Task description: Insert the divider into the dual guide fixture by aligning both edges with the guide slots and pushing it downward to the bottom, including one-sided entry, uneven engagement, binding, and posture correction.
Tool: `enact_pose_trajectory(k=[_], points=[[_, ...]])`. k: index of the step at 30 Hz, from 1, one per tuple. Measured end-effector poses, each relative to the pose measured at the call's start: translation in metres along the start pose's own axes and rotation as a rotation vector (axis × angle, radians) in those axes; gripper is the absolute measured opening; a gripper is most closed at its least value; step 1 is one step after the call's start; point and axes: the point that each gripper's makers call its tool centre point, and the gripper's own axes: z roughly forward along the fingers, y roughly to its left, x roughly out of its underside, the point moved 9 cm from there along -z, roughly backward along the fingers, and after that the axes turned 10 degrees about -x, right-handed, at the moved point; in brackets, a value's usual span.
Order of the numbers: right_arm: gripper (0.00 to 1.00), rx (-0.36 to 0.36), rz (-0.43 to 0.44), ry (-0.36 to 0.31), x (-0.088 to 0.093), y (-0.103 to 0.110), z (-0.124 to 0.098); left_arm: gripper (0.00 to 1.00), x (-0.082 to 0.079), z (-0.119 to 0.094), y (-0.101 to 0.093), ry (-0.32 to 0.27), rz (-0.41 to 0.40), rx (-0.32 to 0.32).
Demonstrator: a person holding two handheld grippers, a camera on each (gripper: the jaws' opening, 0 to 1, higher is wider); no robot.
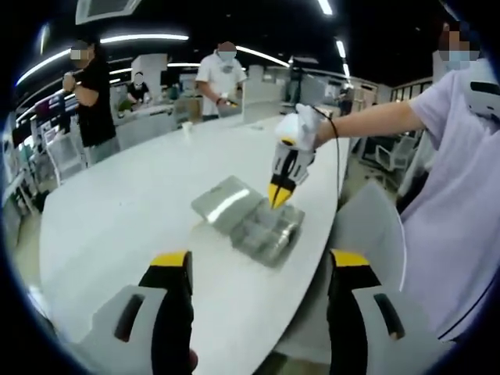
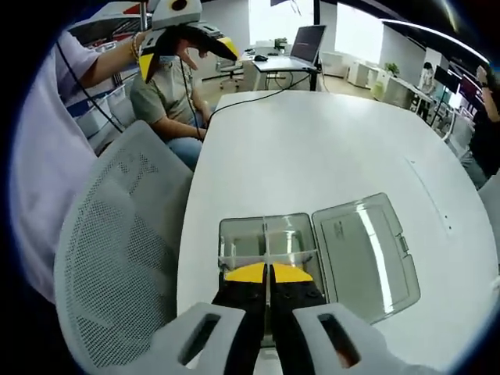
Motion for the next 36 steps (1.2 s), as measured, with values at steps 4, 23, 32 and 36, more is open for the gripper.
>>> enact_pose_trajectory(k=[4,23,32,36], points=[[0.0,0.001,0.002,0.0,0.0013,-0.0008,0.0012,0.68,0.0005,0.0002,0.0005,-0.001,-0.001,-0.001],[0.0,-0.002,0.006,0.0,0.0034,-0.004,0.0057,0.67,0.0012,0.0024,0.0023,0.001,-0.004,0.0],[0.0,-0.016,0.006,-0.003,0.0044,-0.002,0.0045,0.67,0.0016,0.0039,0.0029,-0.002,-0.008,0.003],[0.0,-0.01,-0.005,0.021,0.0054,-0.002,0.0078,0.67,0.0019,0.0047,0.0024,-0.004,-0.01,0.004]])
